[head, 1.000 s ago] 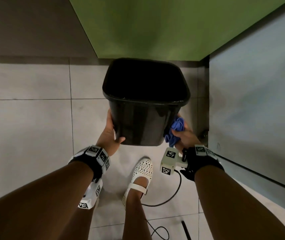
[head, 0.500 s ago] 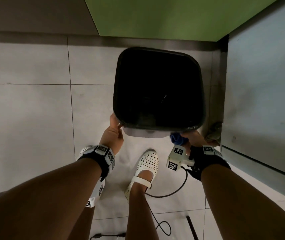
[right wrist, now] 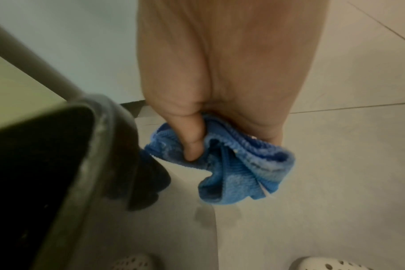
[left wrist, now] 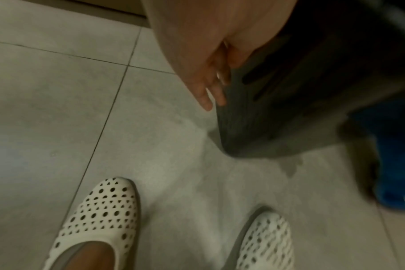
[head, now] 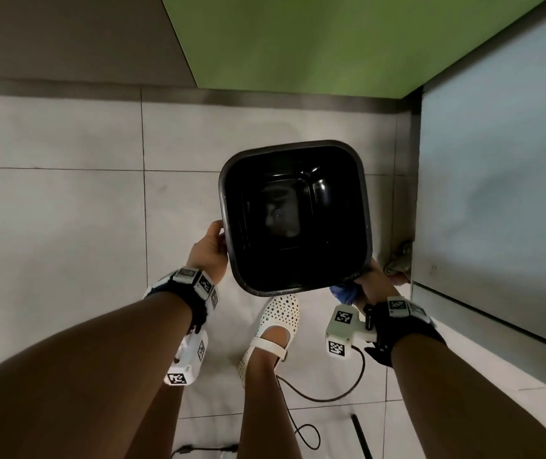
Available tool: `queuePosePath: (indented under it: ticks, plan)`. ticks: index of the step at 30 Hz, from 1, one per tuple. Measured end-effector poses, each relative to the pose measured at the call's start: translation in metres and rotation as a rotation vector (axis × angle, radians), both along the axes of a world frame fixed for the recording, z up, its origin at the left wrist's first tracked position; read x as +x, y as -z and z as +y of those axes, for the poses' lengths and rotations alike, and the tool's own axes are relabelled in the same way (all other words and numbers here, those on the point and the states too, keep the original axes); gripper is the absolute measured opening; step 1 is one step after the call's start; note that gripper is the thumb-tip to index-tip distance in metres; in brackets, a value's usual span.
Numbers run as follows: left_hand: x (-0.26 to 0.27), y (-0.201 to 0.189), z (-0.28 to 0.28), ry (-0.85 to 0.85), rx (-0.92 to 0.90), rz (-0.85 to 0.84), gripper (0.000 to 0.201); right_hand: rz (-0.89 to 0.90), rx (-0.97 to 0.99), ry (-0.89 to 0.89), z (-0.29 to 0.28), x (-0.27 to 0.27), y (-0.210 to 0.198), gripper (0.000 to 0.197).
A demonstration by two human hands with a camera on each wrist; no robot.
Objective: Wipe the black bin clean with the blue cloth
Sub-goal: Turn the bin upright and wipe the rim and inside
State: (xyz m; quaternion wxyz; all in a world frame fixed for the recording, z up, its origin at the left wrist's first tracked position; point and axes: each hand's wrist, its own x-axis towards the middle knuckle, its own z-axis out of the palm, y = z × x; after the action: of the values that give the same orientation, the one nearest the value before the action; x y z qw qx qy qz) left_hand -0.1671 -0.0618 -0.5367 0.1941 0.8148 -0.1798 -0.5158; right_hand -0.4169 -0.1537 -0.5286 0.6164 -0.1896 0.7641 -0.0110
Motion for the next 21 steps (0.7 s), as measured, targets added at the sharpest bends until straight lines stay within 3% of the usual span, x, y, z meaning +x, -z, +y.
queuePosePath:
  ticks: [3,5,8,11,15,18,21]
  plan:
    - [0.015,-0.011,-0.023,-0.303,-0.072,-0.031,0.028,-0.033,-0.114,-0.024,0.003,-0.011,-0.017,0.04]
    - [0.023,-0.021,-0.044,-0.48,-0.14,-0.025,0.035,0.019,-0.325,0.022,-0.004,-0.013,-0.028,0.034]
    - [0.031,-0.038,-0.074,-0.355,-0.154,-0.077,0.047,0.206,-0.71,-0.122,-0.031,0.012,-0.05,0.038]
    - [0.031,-0.045,-0.096,-0.15,-0.131,-0.074,0.043,0.352,-0.957,-0.575,-0.06,0.06,-0.069,0.067]
    - [0.031,-0.039,-0.107,-0.044,-0.209,-0.065,0.034,0.276,-0.985,-1.168,-0.086,0.139,-0.089,0.08]
    - [0.031,-0.036,-0.116,-0.001,-0.244,-0.033,0.033,0.251,-0.862,-1.563,-0.092,0.168,-0.068,0.077]
    - [0.033,-0.034,-0.118,0.03,-0.253,-0.029,0.033,0.253,-0.696,-1.731,-0.089,0.175,-0.05,0.081]
